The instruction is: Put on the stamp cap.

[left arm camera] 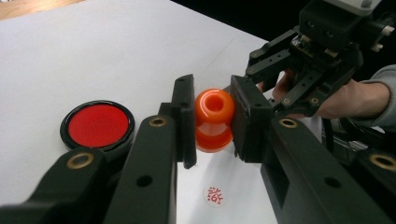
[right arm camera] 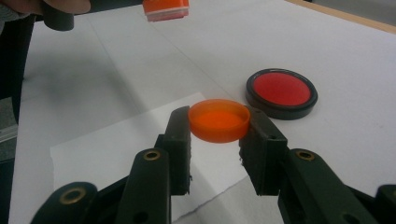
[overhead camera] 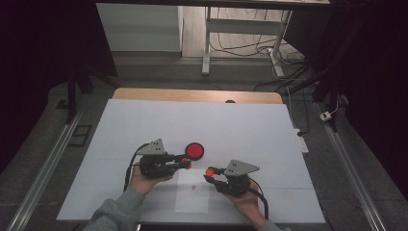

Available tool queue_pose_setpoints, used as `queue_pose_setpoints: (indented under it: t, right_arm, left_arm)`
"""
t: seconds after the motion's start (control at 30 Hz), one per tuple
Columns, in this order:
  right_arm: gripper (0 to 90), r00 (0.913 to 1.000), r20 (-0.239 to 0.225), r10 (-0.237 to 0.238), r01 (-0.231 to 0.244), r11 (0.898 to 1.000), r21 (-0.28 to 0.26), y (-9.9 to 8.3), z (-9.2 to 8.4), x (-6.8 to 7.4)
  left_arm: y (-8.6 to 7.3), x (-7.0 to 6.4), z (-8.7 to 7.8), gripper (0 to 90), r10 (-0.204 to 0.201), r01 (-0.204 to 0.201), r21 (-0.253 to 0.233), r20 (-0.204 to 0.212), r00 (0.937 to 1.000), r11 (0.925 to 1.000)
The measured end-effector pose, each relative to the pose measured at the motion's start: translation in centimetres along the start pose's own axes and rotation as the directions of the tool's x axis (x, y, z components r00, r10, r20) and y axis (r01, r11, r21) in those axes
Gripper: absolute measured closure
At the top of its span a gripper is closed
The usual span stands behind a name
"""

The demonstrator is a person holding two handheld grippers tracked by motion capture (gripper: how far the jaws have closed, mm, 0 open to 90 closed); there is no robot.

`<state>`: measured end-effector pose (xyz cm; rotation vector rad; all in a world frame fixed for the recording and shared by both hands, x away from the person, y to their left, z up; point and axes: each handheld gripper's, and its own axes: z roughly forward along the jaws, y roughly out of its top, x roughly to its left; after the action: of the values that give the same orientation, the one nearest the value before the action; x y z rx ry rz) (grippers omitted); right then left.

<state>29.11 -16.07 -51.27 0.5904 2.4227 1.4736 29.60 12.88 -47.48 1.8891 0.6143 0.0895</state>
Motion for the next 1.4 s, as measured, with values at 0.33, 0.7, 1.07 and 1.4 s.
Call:
queue_pose_setpoints:
  t: [0.33,0.7,1.07,1.4]
  right_arm:
    - [64.2,0.9998,-0.015,-0.010,0.010,1.000,0.000,0.4,1.2,0.4]
    - [64.2,0.9988,-0.042,-0.026,0.026,1.000,0.003,0.9,2.4,1.1]
    - [64.2,0.9977,-0.060,-0.034,0.033,0.999,-0.003,1.3,3.0,1.5]
    - [64.2,0.9972,-0.068,-0.030,0.028,0.999,-0.020,1.6,3.2,1.7]
  left_arm:
    - [0.0,-0.1,0.3,72.7,0.002,-0.002,0.008,0.009,1.0000,1.0000]
    - [0.1,-0.4,0.7,72.7,0.001,-0.001,0.010,0.030,0.9995,0.9999]
    - [0.0,-0.9,1.5,72.7,0.005,-0.006,0.021,0.046,0.9989,0.9998]
    - [-0.2,-1.0,1.9,72.7,0.005,-0.006,0.032,0.051,0.9987,0.9995]
